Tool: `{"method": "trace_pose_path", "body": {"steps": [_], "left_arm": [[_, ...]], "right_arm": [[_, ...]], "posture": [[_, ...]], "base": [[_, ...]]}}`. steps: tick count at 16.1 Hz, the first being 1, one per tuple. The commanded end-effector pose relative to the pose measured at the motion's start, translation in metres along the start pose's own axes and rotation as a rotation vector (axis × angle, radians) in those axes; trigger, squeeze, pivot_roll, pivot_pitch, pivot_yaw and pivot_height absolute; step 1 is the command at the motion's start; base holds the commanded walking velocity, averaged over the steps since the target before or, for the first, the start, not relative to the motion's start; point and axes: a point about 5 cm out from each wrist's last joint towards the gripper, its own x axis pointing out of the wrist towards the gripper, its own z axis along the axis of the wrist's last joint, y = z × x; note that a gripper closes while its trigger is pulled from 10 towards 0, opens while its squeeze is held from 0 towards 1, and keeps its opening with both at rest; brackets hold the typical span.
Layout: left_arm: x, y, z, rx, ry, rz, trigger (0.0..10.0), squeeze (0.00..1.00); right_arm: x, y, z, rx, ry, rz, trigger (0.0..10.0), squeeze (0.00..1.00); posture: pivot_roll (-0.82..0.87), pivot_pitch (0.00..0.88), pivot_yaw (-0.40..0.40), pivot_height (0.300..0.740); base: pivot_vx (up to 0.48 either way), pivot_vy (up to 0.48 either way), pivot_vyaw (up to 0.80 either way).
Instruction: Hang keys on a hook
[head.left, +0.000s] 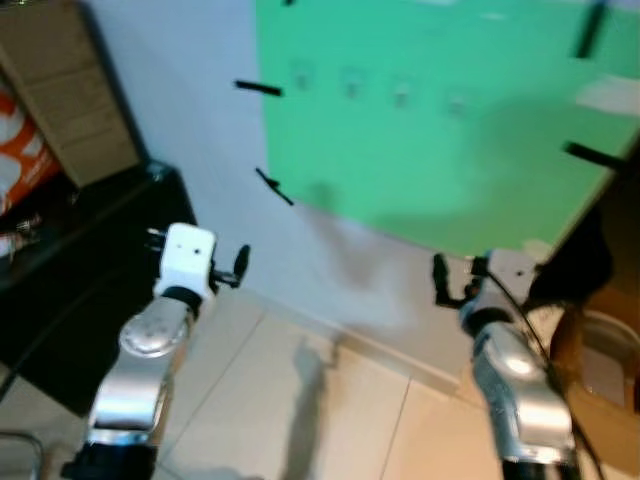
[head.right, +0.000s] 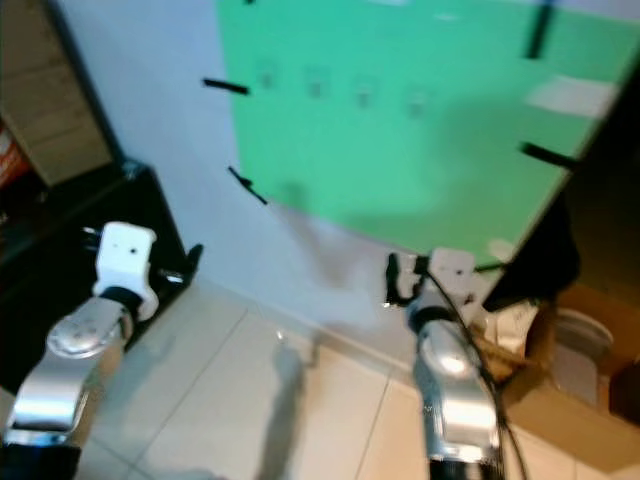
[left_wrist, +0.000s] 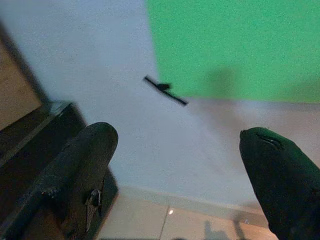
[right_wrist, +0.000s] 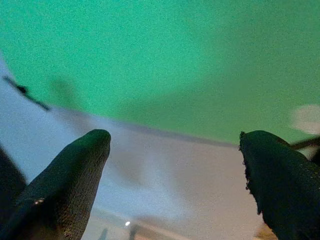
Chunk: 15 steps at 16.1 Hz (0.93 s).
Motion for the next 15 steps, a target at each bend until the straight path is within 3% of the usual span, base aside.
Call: {"method": "trace_pose_path", "body": {"steps": [1, 9, 11, 12, 15], "left_arm": [[0.001, -0.0012, 0.0031, -0.003, -0.012, 0.0, 10.0, 0.0], [0.0023, 0.0031, 0.0046, -0.002, -0.014, 0.04, 10.0, 0.0], [0.0025, 0.004, 0.0047, -0.003, -0.014, 0.046, 10.0, 0.0], [0.0024, 0.0046, 0.0051, 0.001, -0.02, 0.055, 10.0, 0.0], [0.0018, 0.0049, 0.0052, 0.002, -0.036, 0.059, 10.0, 0.0]], "right_arm": [[0.0017, 0.001, 0.003, -0.008, -0.008, 0.007, 10.0, 1.0], [0.0045, 0.0043, 0.0041, -0.026, -0.011, 0.021, 10.0, 1.0], [0.0046, 0.0032, 0.0046, -0.049, -0.014, 0.012, 10.0, 1.0], [0.005, 0.0023, 0.005, -0.103, -0.018, 0.014, 10.0, 1.0], [0.0042, 0.0021, 0.0043, -0.082, -0.034, 0.006, 10.0, 1.0]], "posture": [[0.0, 0.0, -0.029, 0.74], [0.01, 0.0, -0.032, 0.74], [0.01, 0.0, -0.032, 0.74], [0.01, 0.0, -0.032, 0.74], [0.01, 0.0, -0.028, 0.74]], "base": [[0.311, 0.0, 0.0], [0.316, 0.0, 0.0], [0.307, 0.0, 0.0], [0.285, 0.0, 0.0], [0.285, 0.0, 0.19]]}}
